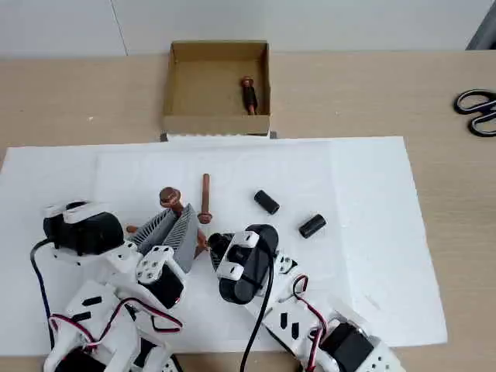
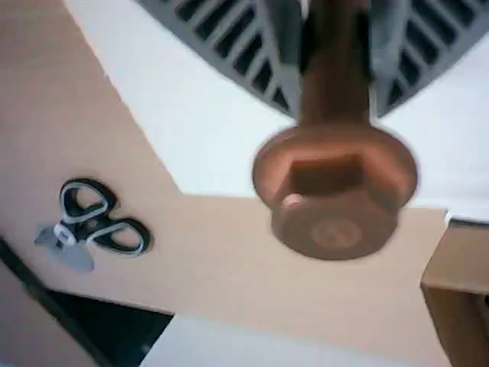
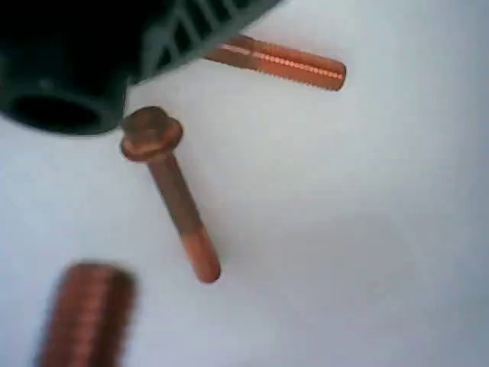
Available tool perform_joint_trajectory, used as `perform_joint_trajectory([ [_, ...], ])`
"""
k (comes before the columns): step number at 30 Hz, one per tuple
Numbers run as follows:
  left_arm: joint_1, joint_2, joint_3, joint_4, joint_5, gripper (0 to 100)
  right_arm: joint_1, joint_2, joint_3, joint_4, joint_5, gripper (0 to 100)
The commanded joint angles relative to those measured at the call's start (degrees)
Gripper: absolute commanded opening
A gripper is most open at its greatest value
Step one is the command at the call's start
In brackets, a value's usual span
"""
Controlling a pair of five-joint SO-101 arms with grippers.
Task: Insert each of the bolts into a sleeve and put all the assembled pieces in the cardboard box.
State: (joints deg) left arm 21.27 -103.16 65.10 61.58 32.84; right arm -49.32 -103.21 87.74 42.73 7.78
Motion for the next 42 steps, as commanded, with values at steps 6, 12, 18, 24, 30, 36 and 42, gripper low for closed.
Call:
perform_joint_trajectory([
  [6, 0.2, -0.2, 6.9, -11.6, 2.0, 1, -0.1, -0.6, -0.9, -3.6, 0.7, 0.4],
  [12, 0.2, -0.1, 8.5, -12.8, 2.2, 1, 0.0, -0.6, -1.0, -3.6, 0.5, 0.4],
  [18, 0.2, -0.2, 8.4, -12.8, 2.2, 1, 4.2, -0.6, -0.9, -7.2, 0.7, 0.4],
  [24, 0.2, -0.2, 8.4, -12.8, 2.2, 1, 4.7, -0.6, -0.9, -7.4, 0.6, 0.4],
  [30, 0.2, -0.2, 8.4, -13.2, 2.4, 1, 4.7, -0.6, -0.9, -7.5, 0.6, 0.4],
  [36, 0.2, -0.2, 8.4, -13.3, 2.5, 1, 4.6, -0.6, -0.4, -7.5, 0.4, 0.4],
  [42, 0.2, -0.2, 8.4, -15.2, 2.5, 1, 4.6, -0.6, -0.4, -7.5, 0.4, 0.4],
])
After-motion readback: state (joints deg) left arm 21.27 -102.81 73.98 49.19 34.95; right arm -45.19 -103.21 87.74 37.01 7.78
